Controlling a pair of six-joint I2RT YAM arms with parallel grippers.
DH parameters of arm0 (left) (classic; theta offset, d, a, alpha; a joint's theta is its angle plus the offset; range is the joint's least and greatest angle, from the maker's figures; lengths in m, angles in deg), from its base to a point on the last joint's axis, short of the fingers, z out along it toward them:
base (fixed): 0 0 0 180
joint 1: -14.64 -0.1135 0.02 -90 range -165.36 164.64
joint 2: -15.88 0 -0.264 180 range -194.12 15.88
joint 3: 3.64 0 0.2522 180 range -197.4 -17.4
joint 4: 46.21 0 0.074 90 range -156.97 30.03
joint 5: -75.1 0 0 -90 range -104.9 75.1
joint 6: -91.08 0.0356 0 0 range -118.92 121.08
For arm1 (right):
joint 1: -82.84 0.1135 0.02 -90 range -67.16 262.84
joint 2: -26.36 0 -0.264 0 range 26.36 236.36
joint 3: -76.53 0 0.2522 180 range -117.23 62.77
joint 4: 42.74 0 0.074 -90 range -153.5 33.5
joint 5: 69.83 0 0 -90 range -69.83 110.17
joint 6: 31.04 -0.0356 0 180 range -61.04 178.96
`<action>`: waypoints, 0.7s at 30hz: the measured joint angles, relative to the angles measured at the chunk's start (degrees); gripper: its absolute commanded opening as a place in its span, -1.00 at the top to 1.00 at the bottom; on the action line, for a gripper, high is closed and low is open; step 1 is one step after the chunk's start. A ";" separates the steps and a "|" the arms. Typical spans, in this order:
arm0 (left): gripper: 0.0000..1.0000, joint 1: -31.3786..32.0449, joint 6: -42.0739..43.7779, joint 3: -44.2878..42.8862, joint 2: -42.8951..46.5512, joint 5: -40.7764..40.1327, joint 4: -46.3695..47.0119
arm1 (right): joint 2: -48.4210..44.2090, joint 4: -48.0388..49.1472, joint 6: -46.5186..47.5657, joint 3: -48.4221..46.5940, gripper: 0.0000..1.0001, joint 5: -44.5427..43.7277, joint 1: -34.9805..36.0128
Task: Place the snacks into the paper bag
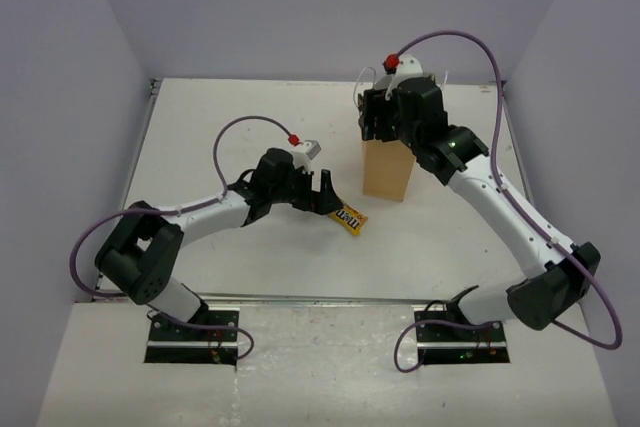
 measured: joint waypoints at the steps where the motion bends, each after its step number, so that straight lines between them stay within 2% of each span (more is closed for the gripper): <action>1: -1.00 0.00 0.00 0.20 -0.17 0.09 0.17 | 1.05 -0.50 0.31 -0.72 -0.21 -0.09 0.00; 3: -1.00 -0.04 0.00 0.37 -0.72 0.28 0.59 | 2.97 -1.33 0.94 -2.03 -0.15 -0.24 0.00; 8: -1.00 -0.68 -0.02 0.59 -2.10 1.09 1.68 | 5.22 -1.75 2.16 -3.21 -0.13 -1.29 0.00; 11: -1.00 -0.90 -0.02 0.83 -2.47 1.36 2.32 | 6.71 -1.92 3.28 -5.31 0.36 -2.16 0.00; 12: -1.00 -0.96 0.00 0.98 -2.49 1.46 2.45 | 7.34 -1.95 3.50 -6.19 0.40 -2.38 0.00; 15: -1.00 -1.29 -0.02 1.40 -2.54 1.75 2.69 | 8.96 -1.95 3.80 -8.04 0.33 -3.28 0.00; 17: -1.00 -1.60 0.00 1.51 -2.60 1.92 2.86 | 9.94 -1.73 3.93 -8.68 0.38 -3.56 0.00; 18: -1.00 -1.75 0.00 1.55 -2.60 2.05 2.93 | 10.34 -1.68 4.04 -8.81 0.57 -3.61 0.00; 20: -1.00 -2.10 0.00 1.73 -2.62 2.36 3.28 | 11.02 -1.70 4.28 -8.94 0.80 -3.61 0.00; 21: -1.00 -2.23 0.00 1.77 -2.64 2.51 3.34 | 11.32 -1.62 4.35 -9.01 1.00 -3.61 0.00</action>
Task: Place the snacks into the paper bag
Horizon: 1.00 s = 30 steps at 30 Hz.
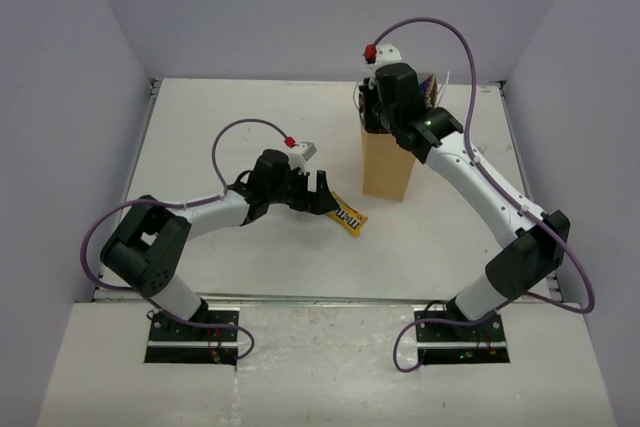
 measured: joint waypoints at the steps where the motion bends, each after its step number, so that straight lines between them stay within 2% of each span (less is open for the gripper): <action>1: -1.00 -0.09 0.00 0.11 -0.02 0.09 0.22 | 0.24 -0.02 0.17 -0.04 1.00 -0.02 0.00; 6: -1.00 -0.48 0.00 0.59 -0.07 0.33 0.44 | 0.50 -0.02 -0.61 -0.15 1.00 -4.04 0.00; 7: -1.00 -0.50 0.00 0.59 -0.07 0.42 0.48 | 0.44 -0.02 -0.98 -0.15 0.96 -5.35 -0.07; 8: -1.00 -0.55 0.00 0.59 -0.07 0.48 0.52 | 0.28 -0.02 -1.49 -0.15 0.82 -6.49 -0.17; 10: -1.00 -0.63 0.00 0.59 -0.07 0.66 0.57 | -0.28 0.02 -2.49 0.04 -0.38 -8.55 -0.55; 11: -1.00 -0.68 0.00 0.59 -0.07 0.68 0.61 | -0.85 0.26 -3.06 0.37 -0.80 -9.53 -0.83; 12: -1.00 -0.70 -0.02 0.59 -0.07 0.70 0.63 | -1.46 0.33 -3.58 0.66 -0.98 -10.56 -0.94; 16: -1.00 -0.74 0.00 0.59 -0.07 0.85 0.63 | -5.29 0.72 -5.16 2.23 -0.98 -13.75 -1.36; 20: -1.00 -0.74 0.00 0.59 -0.07 1.09 0.63 | -13.18 3.15 -6.21 7.52 -0.98 -13.92 -1.36; 30: -0.98 -0.74 -0.07 0.92 -0.98 1.79 2.10 | -37.59 5.64 -9.40 18.95 -0.98 -6.82 -1.36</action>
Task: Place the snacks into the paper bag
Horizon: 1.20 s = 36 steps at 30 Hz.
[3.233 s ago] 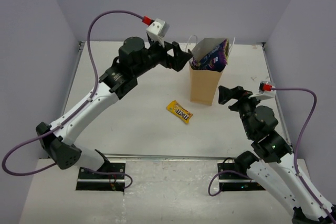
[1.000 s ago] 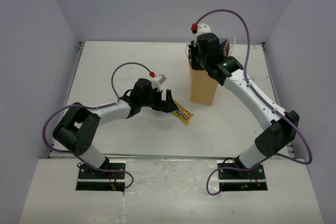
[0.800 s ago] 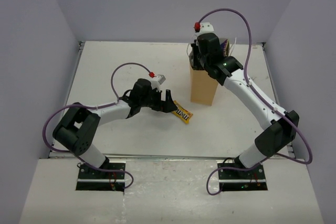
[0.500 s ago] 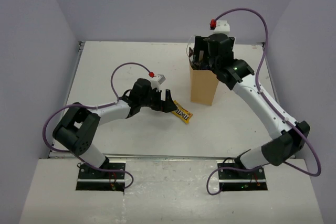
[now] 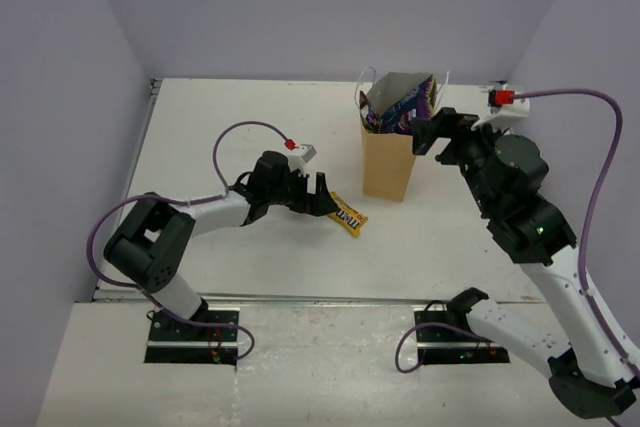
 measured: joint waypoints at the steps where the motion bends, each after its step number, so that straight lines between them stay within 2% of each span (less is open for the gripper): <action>1: -0.97 0.00 -0.02 0.11 -0.42 0.04 0.07 | -1.81 0.04 -0.22 1.68 -0.98 0.52 0.00; 10: -0.95 -0.02 0.04 -0.11 -5.09 -2.54 -1.07 | -10.93 -3.15 -1.22 9.11 -0.98 2.97 0.00; 23: -0.92 -0.02 -1.01 -5.40 -9.92 -4.90 -0.59 | -12.52 -3.28 -1.55 11.08 -0.98 4.33 0.00; 28: -0.73 -0.02 -1.51 -7.72 -12.26 -4.13 0.04 | -13.60 -3.26 -1.53 12.09 -0.98 4.28 0.00; 31: -0.29 0.00 -1.49 -8.72 -13.60 -2.89 -0.22 | -13.97 -3.32 -1.53 12.57 -0.98 4.26 0.00; 32: 0.17 0.02 -1.36 -9.01 -14.23 -2.27 -0.24 | -13.94 -3.32 -1.53 12.63 -0.98 4.26 0.00; 35: 1.00 0.07 -1.09 -9.81 -16.24 -0.55 -1.73 | -14.01 -3.32 -1.55 13.00 -0.98 4.28 0.00; 36: 1.00 0.11 -1.05 -9.79 -16.83 0.44 -2.05 | -14.08 -3.32 -1.55 13.14 -0.98 4.26 0.00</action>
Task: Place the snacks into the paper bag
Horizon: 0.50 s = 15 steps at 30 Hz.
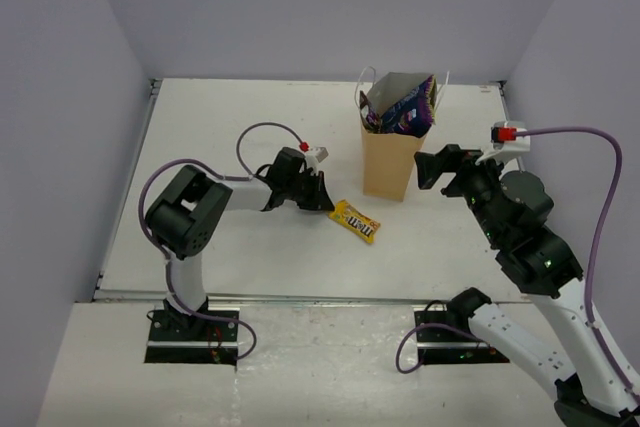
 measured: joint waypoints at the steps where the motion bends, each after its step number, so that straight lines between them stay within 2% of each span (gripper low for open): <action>1: 1.00 0.00 0.22 -0.13 -0.50 1.25 0.07 | -0.13 0.00 -0.02 0.15 -0.98 0.02 0.00; 15: 1.00 0.00 -2.19 0.17 -1.38 17.11 1.68 | -0.83 -0.07 -0.22 0.85 -0.98 0.04 0.00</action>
